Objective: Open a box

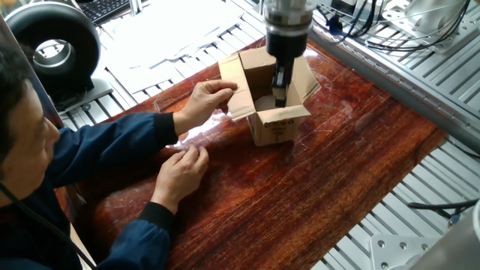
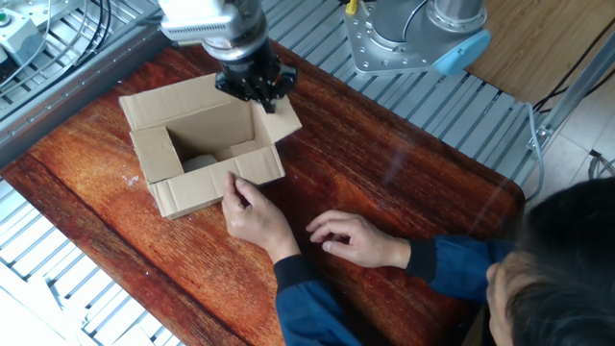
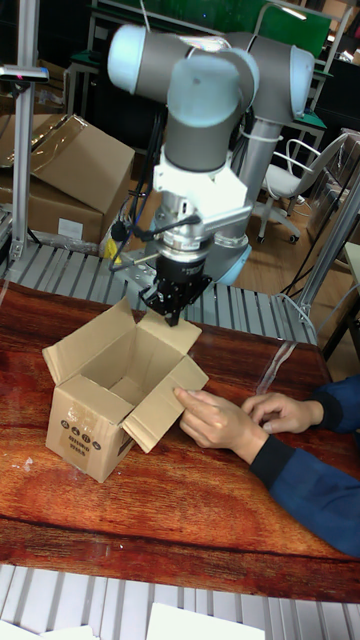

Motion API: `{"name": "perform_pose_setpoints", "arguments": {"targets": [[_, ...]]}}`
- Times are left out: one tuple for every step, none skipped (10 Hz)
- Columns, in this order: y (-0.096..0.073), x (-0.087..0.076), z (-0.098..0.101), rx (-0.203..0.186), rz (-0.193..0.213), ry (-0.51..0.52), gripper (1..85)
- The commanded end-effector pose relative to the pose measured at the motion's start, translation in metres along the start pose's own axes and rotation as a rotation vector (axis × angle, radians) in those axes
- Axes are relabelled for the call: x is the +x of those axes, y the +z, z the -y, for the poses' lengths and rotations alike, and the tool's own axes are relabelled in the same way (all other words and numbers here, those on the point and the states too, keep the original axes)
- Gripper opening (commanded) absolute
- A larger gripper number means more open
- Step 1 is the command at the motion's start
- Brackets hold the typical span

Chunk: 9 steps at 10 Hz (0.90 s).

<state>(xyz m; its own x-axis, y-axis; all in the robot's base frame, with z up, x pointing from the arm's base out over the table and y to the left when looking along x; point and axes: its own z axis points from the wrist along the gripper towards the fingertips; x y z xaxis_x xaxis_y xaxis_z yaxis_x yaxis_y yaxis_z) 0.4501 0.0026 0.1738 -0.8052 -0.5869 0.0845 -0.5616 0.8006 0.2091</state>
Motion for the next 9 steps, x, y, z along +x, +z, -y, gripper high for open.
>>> {"name": "perform_pose_setpoints", "arguments": {"targets": [[-0.020,-0.012,0.037,0.127,-0.013,-0.056,1.0],[-0.023,-0.016,0.056,0.199,-0.022,-0.076,1.0],[-0.024,-0.019,0.060,0.212,-0.031,-0.075,1.0],[-0.026,-0.022,0.057,0.204,-0.036,-0.055,1.0],[-0.028,-0.025,0.053,0.207,-0.032,-0.050,1.0],[-0.028,-0.025,0.055,0.215,-0.028,-0.021,1.0],[-0.031,-0.025,0.067,0.263,-0.024,0.016,1.0],[-0.032,-0.025,0.072,0.284,-0.018,0.044,1.0],[-0.034,-0.026,0.076,0.302,-0.012,0.054,1.0]]}}
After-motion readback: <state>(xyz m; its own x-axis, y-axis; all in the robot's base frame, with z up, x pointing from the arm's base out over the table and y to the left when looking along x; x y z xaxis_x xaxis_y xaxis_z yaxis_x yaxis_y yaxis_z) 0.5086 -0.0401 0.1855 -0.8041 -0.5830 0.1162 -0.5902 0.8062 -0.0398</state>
